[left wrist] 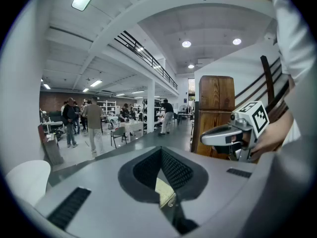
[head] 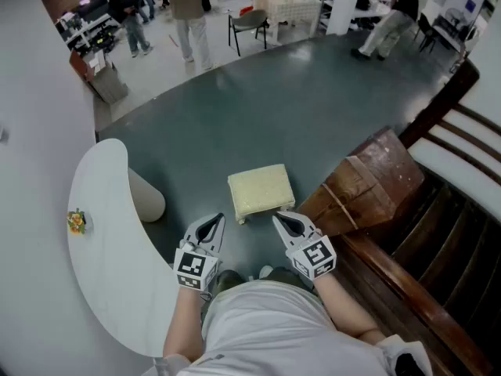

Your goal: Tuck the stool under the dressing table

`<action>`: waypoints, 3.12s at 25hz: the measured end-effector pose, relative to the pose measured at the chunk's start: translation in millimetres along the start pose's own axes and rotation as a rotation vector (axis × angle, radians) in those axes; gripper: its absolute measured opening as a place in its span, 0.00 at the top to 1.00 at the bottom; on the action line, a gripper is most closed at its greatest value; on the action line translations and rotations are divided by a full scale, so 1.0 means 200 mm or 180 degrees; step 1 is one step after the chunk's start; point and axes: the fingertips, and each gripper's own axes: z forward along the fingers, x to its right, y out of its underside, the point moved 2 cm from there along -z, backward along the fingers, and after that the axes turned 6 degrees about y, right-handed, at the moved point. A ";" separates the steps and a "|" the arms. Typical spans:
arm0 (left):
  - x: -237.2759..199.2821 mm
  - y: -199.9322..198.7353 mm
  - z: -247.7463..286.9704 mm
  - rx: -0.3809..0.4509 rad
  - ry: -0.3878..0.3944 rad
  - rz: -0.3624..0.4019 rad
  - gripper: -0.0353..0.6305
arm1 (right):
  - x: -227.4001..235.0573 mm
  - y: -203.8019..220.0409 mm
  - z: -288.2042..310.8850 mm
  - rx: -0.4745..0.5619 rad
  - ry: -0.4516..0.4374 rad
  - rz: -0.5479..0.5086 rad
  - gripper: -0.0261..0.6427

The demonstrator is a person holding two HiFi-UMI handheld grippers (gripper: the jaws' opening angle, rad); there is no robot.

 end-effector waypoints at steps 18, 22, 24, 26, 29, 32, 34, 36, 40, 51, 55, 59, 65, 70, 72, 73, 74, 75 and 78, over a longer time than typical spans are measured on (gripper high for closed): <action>-0.21 0.18 0.15 -0.0175 -0.0100 -0.0319 0.94 | 0.10 0.11 0.23 -0.0213 0.0008 0.0124 0.95; -0.40 0.19 0.34 -0.0153 0.0162 -0.0289 0.94 | 0.18 0.12 0.41 -0.0321 0.0196 0.0142 0.95; -0.52 0.19 0.44 -0.0165 0.0314 -0.0261 0.94 | 0.23 0.11 0.53 -0.0383 0.0280 0.0174 0.95; -0.65 0.17 0.52 -0.0185 0.0452 -0.0227 0.94 | 0.26 0.09 0.66 -0.0443 0.0353 0.0191 0.95; -0.86 0.17 0.62 -0.0241 0.0611 -0.0210 0.94 | 0.30 0.05 0.83 -0.0528 0.0519 0.0199 0.95; -1.05 0.21 0.71 -0.0289 0.0729 -0.0234 0.94 | 0.37 0.08 0.99 -0.0635 0.0693 0.0238 0.95; -1.16 0.25 0.76 -0.0327 0.0769 -0.0267 0.94 | 0.42 0.11 1.08 -0.0722 0.0776 0.0253 0.94; -1.25 0.28 0.78 -0.0380 0.0789 -0.0309 0.94 | 0.46 0.14 1.15 -0.0808 0.0844 0.0261 0.93; -1.37 0.37 0.80 -0.0512 0.0800 -0.0407 0.94 | 0.56 0.24 1.24 -0.1014 0.0970 0.0367 0.92; -1.58 0.66 0.88 -0.0906 0.0365 -0.0787 0.94 | 0.95 0.66 1.42 -0.1525 0.1142 0.0583 0.86; -1.65 0.80 0.88 -0.1050 0.0130 -0.0978 0.94 | 1.10 0.88 1.50 -0.1737 0.1161 0.0676 0.83; -1.66 0.98 0.90 -0.1212 -0.0018 -0.1198 0.94 | 1.22 1.12 1.54 -0.1998 0.1186 0.0781 0.81; -1.72 1.22 0.96 -0.1360 -0.0194 -0.1461 0.94 | 1.37 1.43 1.67 -0.2243 0.1204 0.0898 0.76; -1.72 1.42 1.00 -0.1543 -0.0287 -0.1602 0.94 | 1.40 1.69 1.71 -0.2496 0.1090 0.0974 0.71; -1.72 1.49 1.03 -0.1594 -0.0346 -0.1637 0.94 | 1.43 1.79 1.71 -0.2571 0.1070 0.1013 0.68; -1.72 1.52 1.05 -0.1605 -0.0378 -0.1650 0.94 | 1.46 1.84 1.71 -0.2604 0.1062 0.1034 0.67; -1.72 1.55 1.07 -0.1612 -0.0404 -0.1665 0.94 | 1.48 1.89 1.71 -0.2641 0.1055 0.1057 0.64; -1.72 1.58 1.08 -0.1620 -0.0425 -0.1684 0.94 | 1.50 1.94 1.71 -0.2680 0.1046 0.1083 0.62; -1.69 1.67 1.11 -0.1658 -0.0488 -0.1748 0.94 | 1.56 2.09 1.69 -0.2793 0.0992 0.1194 0.50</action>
